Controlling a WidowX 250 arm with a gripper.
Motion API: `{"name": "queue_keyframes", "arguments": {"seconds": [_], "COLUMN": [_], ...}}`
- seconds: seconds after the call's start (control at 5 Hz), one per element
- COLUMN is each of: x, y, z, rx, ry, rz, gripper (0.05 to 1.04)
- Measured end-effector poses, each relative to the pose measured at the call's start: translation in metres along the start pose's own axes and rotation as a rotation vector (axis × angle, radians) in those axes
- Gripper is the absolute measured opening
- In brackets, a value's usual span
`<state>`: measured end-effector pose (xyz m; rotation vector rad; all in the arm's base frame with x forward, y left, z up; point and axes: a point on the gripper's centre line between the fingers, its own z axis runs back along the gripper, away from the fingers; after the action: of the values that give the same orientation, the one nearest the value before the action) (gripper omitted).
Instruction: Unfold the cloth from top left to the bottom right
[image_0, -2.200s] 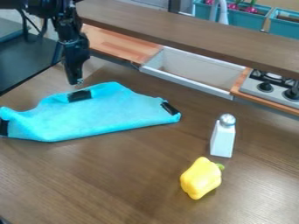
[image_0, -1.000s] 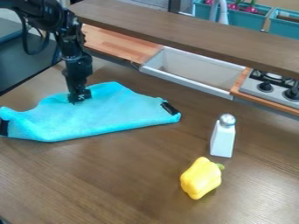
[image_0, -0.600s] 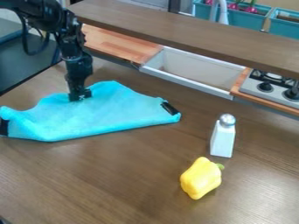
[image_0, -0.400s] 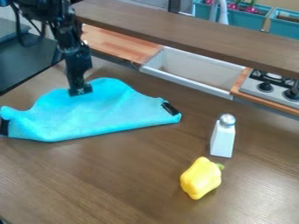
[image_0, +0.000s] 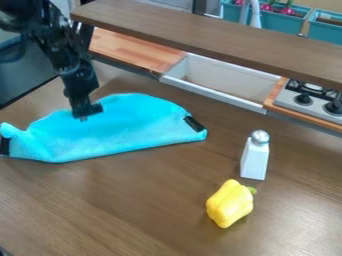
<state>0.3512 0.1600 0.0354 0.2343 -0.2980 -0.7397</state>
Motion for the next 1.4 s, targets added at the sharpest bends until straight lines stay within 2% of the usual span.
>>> {"name": "queue_keyframes", "arguments": {"seconds": [0.2, 0.6, 1.0, 1.4], "x": [-0.006, -0.019, -0.037, -0.055], "y": [-0.033, -0.076, -0.092, -0.122], "z": [-0.001, 0.021, 0.055, 0.059], "rx": [0.024, 0.070, 0.037, 0.015], "ry": [-0.007, -0.048, -0.063, -0.016], "rz": [-0.067, -0.152, -0.188, -0.224], "gripper": [0.056, 0.056, 0.056, 0.056]}}
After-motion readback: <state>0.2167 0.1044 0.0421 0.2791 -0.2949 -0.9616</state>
